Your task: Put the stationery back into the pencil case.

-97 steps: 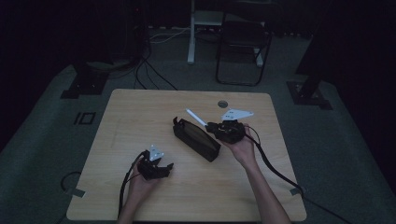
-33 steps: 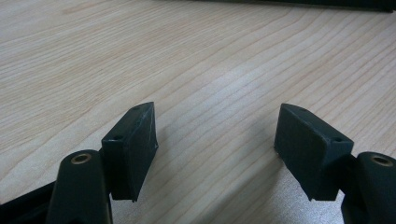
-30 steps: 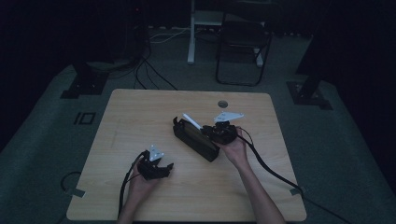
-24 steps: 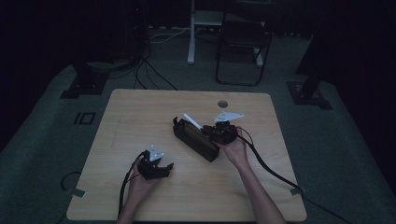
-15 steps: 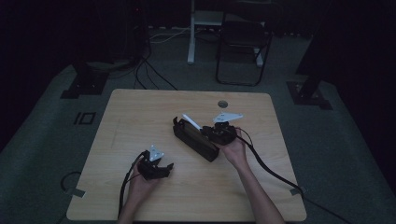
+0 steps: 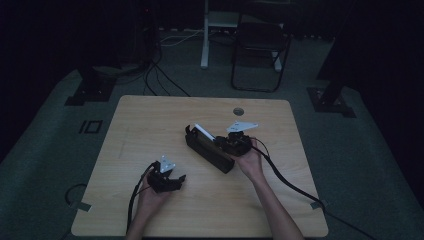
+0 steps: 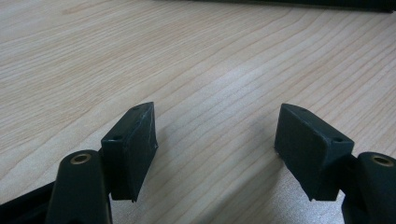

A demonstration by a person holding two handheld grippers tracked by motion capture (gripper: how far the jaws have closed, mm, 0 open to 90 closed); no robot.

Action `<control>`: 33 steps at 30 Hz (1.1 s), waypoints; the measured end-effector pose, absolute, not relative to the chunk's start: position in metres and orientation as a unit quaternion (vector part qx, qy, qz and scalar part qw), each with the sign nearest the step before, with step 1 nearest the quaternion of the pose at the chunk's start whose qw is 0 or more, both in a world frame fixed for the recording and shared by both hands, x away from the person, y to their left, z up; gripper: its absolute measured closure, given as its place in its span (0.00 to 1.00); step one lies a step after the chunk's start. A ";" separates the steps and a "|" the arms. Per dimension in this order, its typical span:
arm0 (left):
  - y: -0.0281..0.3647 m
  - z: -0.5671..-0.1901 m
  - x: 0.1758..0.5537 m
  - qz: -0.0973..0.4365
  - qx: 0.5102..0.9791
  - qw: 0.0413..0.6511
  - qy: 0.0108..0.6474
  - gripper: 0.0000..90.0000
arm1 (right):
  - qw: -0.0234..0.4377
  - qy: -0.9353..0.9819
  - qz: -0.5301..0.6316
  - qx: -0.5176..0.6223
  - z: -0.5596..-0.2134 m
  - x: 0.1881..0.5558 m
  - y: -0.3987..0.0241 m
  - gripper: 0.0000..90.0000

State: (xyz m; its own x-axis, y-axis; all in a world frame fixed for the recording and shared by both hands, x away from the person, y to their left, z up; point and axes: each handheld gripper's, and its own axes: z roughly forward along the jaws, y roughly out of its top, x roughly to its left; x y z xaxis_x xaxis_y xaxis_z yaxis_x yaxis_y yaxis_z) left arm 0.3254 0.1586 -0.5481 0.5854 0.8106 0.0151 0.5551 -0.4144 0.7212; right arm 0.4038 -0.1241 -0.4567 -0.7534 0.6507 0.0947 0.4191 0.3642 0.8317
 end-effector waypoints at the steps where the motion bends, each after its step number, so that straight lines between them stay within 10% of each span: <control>1: 0.159 -0.548 0.325 0.185 0.820 0.346 0.416 0.33 | 0.126 0.817 0.458 0.328 -0.457 0.404 -0.124 0.87; 33: 0.159 -0.548 0.325 0.185 0.820 0.346 0.416 0.33 | 0.121 0.828 0.439 0.328 -0.470 0.406 -0.117 0.87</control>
